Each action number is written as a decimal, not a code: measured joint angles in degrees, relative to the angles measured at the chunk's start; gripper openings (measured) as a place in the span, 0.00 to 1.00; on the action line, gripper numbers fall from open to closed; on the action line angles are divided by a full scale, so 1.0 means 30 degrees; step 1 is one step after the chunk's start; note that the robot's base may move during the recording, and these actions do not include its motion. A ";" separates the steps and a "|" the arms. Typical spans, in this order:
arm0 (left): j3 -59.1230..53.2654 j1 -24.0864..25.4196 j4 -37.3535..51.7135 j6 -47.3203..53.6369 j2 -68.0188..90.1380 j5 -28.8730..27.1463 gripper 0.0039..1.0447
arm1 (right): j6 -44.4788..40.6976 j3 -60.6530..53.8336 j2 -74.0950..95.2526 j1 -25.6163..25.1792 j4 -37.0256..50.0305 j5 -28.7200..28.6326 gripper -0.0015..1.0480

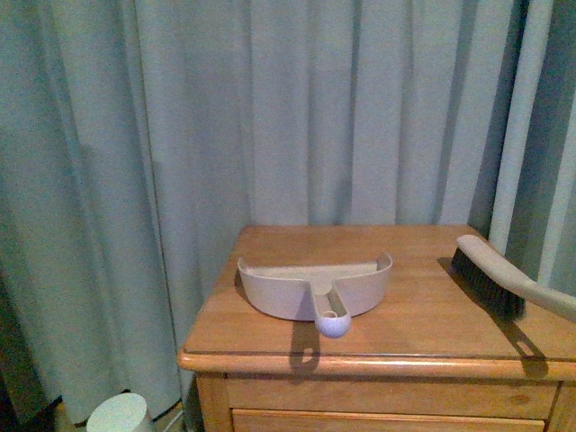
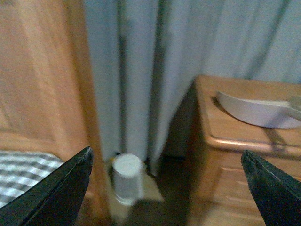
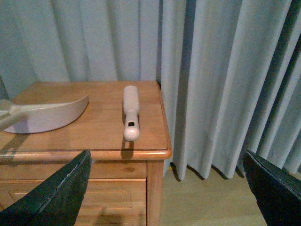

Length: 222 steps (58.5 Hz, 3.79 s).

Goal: Clean up trash

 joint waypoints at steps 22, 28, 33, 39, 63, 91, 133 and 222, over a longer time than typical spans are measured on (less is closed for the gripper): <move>1.6349 -0.6878 -0.3490 -0.2004 1.8054 -0.3730 0.93 | 0.0000 0.0000 0.0000 0.0000 0.0000 0.0000 0.93; 2.1398 -0.8830 -0.4881 -0.1931 2.3044 -0.4896 0.93 | 0.0000 0.0000 0.0000 0.0000 0.0000 0.0000 0.93; 2.3474 -0.9814 -0.5064 -0.2106 2.5755 -0.5610 0.93 | 0.0000 0.0000 0.0000 0.0000 0.0000 0.0000 0.93; 2.4720 -1.0972 -0.5064 -0.2317 2.8684 -0.6003 0.93 | 0.0000 0.0000 0.0000 0.0000 0.0000 0.0000 0.93; 2.6906 -1.1693 -0.4809 -0.3293 3.4527 -0.6892 0.93 | 0.0000 0.0000 0.0000 0.0000 0.0000 0.0000 0.93; 2.9398 -1.2604 -0.4583 -0.4510 3.9153 -0.6710 0.93 | 0.0000 0.0000 0.0000 0.0000 0.0000 0.0000 0.93; 2.9784 -1.1730 -0.4422 -0.4466 4.0341 -0.7155 0.93 | 0.0000 0.0000 0.0000 0.0000 0.0000 0.0000 0.93; 2.2003 -1.0703 0.7985 0.0474 3.3397 -0.4641 0.26 | 0.0000 0.0000 0.0000 0.0000 0.0000 0.0000 0.93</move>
